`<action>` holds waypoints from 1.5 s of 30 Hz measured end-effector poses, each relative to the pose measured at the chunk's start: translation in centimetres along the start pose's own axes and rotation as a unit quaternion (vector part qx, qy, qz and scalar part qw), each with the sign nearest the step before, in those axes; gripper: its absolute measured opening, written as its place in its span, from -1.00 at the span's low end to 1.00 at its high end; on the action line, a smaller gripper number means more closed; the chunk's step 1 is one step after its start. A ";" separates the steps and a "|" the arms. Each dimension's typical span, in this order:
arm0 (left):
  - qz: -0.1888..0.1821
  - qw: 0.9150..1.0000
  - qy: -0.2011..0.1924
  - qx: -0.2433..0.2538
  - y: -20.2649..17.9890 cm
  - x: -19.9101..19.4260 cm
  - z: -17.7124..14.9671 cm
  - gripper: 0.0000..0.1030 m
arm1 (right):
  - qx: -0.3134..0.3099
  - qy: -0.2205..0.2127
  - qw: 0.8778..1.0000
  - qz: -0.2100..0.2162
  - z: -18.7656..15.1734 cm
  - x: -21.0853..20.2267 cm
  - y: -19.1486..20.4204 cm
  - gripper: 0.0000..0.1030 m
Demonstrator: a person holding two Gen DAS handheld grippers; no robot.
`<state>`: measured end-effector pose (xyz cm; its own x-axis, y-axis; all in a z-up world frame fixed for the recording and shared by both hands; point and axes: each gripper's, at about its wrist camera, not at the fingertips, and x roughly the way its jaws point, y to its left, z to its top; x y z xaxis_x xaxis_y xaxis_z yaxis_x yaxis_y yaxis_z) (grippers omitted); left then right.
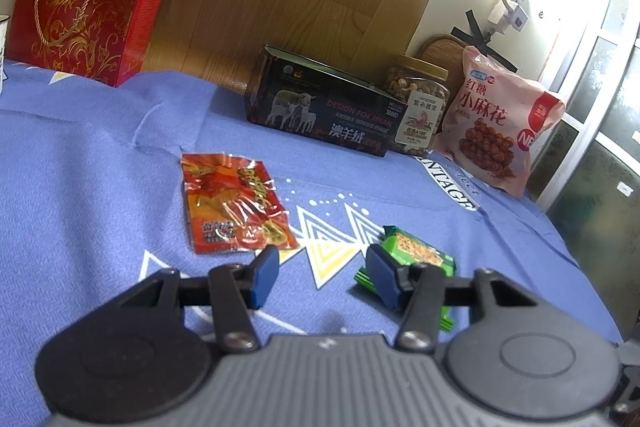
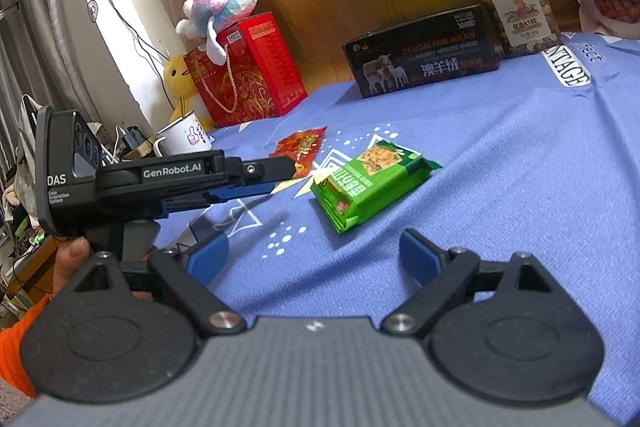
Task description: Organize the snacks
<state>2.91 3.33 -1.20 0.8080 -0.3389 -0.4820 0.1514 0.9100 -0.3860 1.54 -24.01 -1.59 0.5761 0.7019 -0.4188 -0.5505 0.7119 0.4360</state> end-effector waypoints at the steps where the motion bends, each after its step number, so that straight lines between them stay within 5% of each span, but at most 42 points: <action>1: 0.000 1.000 0.000 0.000 0.0 0.0 0.0 -0.05 | -0.001 0.000 1.000 -0.001 0.0 0.0 0.0 0.83; 13: -0.008 1.000 -0.006 0.003 0.0 -0.2 -0.1 -0.05 | -0.032 0.007 0.999 -0.025 -0.2 0.2 0.7 0.69; 19: -0.012 1.000 -0.008 0.006 0.0 -0.2 -0.2 -0.09 | -0.051 0.011 0.998 -0.041 -0.4 0.3 1.3 0.25; 23: -0.015 1.000 -0.008 0.006 0.0 -0.3 -0.2 -0.10 | -0.062 0.021 0.997 -0.046 -0.4 0.6 1.7 -0.32; 26: -0.017 1.000 -0.010 0.004 0.0 -0.3 -0.2 -0.11 | -0.065 0.029 0.997 -0.039 -0.4 1.0 2.1 -0.47; 36: -0.021 1.000 -0.012 -0.011 0.7 -0.4 -0.2 -0.10 | -0.102 0.040 0.994 -0.023 -0.4 1.5 4.2 -0.44; 45: -0.051 0.998 -0.031 -0.014 0.9 -1.3 -0.3 -0.11 | -0.100 0.025 0.991 -0.086 0.8 0.0 2.1 -0.31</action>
<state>1.87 4.49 -1.18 0.8233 -0.4134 -0.3890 0.2204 0.8643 -0.4522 0.83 -22.55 -0.03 0.6440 0.5671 -0.5135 -0.5590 0.8071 0.1903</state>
